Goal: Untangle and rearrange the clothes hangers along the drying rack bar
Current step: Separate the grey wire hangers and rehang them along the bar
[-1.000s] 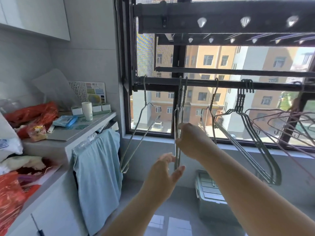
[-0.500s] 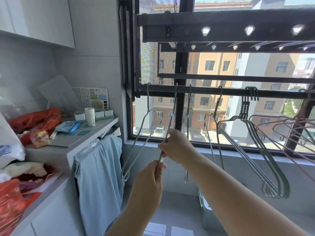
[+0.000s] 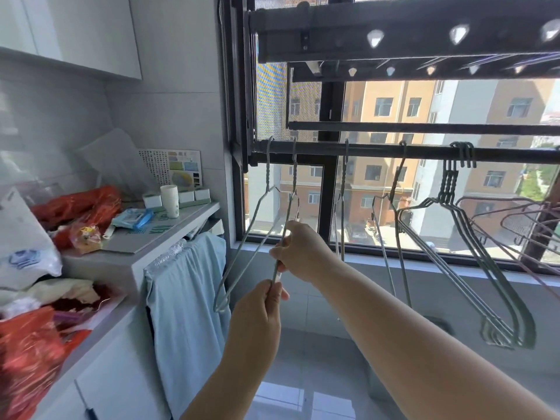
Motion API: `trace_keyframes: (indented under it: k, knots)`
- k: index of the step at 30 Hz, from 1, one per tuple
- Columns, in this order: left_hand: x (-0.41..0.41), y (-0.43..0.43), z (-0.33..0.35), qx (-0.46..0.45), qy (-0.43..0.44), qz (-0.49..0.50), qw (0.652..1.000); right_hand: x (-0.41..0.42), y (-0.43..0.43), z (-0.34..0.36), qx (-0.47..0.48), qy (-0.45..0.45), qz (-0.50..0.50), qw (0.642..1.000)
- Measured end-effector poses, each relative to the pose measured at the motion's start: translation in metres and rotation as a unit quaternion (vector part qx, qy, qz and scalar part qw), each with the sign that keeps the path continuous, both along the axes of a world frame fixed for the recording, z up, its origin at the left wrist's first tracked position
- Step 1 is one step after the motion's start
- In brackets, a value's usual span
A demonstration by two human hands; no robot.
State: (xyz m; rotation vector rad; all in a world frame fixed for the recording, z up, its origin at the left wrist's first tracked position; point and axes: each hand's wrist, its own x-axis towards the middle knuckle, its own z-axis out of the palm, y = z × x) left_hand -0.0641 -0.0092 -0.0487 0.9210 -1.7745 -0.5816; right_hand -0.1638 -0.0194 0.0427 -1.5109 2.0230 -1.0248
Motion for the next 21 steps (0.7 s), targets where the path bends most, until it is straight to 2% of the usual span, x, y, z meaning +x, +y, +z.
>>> trace_keyframes:
  k: [6, 11, 13, 15, 17, 19, 21]
  knots:
    - [0.0, 0.003, 0.001, 0.004, -0.012, -0.011, 1.0, 0.001, 0.005, 0.002, 0.009, 0.02, 0.007, 1.0]
    - [-0.003, 0.008, -0.001, 0.011, 0.019, -0.011, 1.0, -0.017, 0.041, 0.023, -0.051, 0.139, -0.009, 0.989]
    - [-0.004, 0.01, 0.0, -0.057, 0.002, 0.035, 0.998, -0.028, 0.058, 0.029, -0.076, 0.144, -0.035, 0.986]
    - [-0.006, 0.016, 0.007, -0.137, 0.003, 0.061, 0.989, -0.039, 0.069, 0.028, -0.067, 0.13, -0.062, 0.987]
    - [-0.013, 0.026, 0.015, -0.177, 0.027, 0.033, 0.983, -0.045, 0.075, 0.022, -0.019, 0.095, -0.075, 0.992]
    - [-0.022, 0.038, 0.026, -0.175, 0.021, -0.01, 0.984, -0.047, 0.076, 0.013, 0.033, 0.053, -0.078, 0.995]
    - [-0.032, 0.043, 0.027, -0.124, -0.015, -0.057, 0.991, -0.049, 0.073, 0.003, 0.058, -0.004, -0.073, 0.996]
